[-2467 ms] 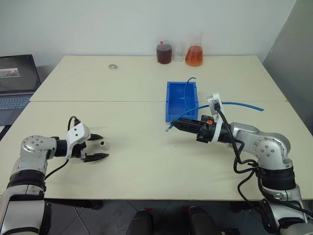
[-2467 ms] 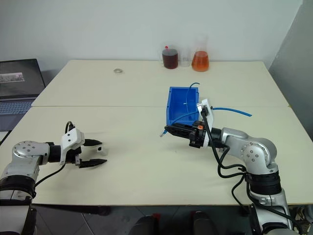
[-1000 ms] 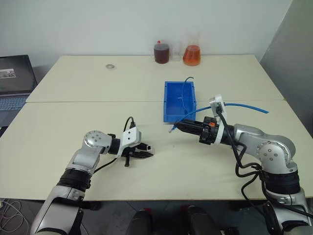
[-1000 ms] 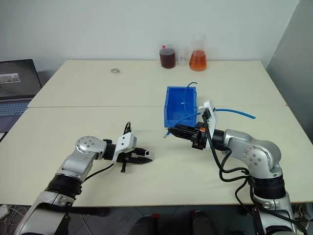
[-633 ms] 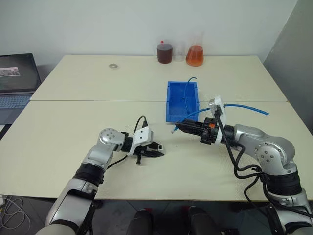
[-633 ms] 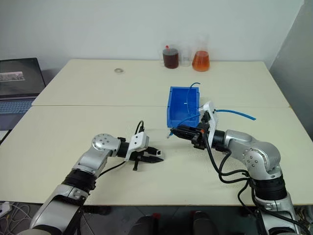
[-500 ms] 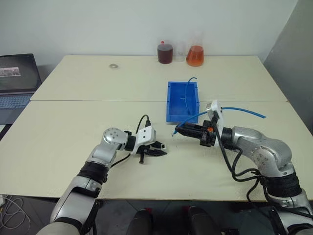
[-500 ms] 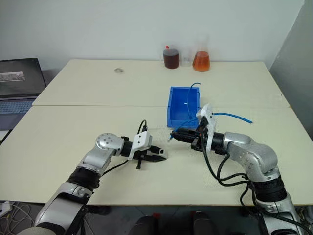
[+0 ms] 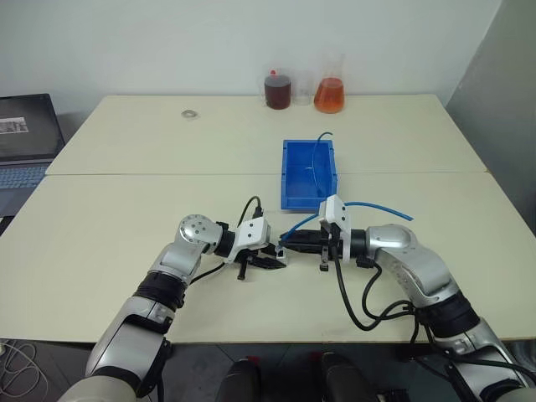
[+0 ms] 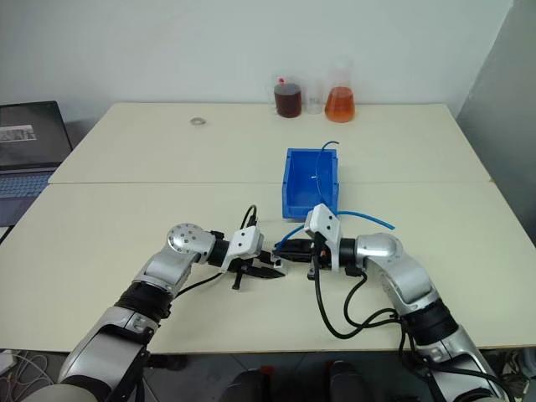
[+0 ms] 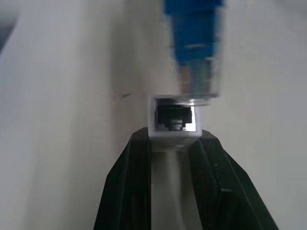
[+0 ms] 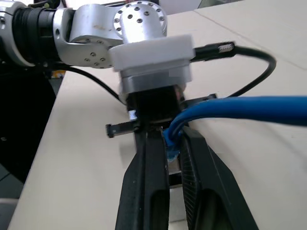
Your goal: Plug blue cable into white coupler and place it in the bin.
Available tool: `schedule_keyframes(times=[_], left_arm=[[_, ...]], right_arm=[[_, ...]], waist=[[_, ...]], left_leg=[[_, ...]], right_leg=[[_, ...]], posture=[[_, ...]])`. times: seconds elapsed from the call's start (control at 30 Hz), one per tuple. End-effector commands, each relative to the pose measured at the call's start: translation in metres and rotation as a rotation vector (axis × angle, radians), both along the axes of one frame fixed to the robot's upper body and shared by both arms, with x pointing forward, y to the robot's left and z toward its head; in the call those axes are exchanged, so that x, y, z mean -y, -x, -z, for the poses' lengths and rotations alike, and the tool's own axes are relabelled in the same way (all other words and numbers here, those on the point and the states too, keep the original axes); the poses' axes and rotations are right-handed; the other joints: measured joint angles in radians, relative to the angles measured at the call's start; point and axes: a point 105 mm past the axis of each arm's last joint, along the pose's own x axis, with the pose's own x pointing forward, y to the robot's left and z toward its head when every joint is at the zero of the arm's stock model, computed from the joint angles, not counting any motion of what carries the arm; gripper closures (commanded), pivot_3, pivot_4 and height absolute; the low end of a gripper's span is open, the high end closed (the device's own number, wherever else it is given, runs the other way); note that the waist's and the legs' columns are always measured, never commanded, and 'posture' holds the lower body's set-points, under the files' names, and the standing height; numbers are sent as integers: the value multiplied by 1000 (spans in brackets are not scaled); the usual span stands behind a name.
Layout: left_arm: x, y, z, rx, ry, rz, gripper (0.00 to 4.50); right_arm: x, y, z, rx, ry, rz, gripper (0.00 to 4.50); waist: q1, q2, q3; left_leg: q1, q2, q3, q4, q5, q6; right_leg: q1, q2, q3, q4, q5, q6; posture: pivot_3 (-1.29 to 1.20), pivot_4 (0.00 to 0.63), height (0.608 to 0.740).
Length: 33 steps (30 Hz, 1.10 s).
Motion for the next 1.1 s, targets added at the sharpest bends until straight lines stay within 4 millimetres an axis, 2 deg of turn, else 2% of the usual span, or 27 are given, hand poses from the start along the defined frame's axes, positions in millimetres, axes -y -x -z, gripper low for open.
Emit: schedule_keyframes(times=[0.03, 0.3, 0.63, 1.1], left_arm=[[-8, 8, 15, -60, -73, 23, 3736], [-15, 6, 17, -66, -105, -6, 3736], [-33, 5, 23, -50, -232, -17, 3736], [-36, -2, 28, -30, -271, -42, 3736]], right_arm=[[-3, -5, -12, 68, -24, -10, 4408], [0, -6, -2, 104, 41, -33, 4408], [-2, -2, -1, 122, 64, -63, 4408], [-16, 3, 0, 117, 61, -59, 4408]], waist=[[0, 0, 0], [-4, 0, 0], [-28, 0, 0], [-32, 0, 0]], left_leg=[[0, 0, 0, 0, 0, 0], [0, 0, 0, 0, 0, 0], [4, 1, 0, 0, 0, 0], [15, 2, 1, 0, 0, 0]], right_leg=[[0, 0, 0, 0, 0, 0], [0, 0, 0, 1, 0, 0], [0, 2, 2, 6, 0, -1], [9, 3, 4, 8, -3, 3]], posture=[[0, 150, 740], [0, 150, 740], [0, 150, 740], [0, 150, 740]])
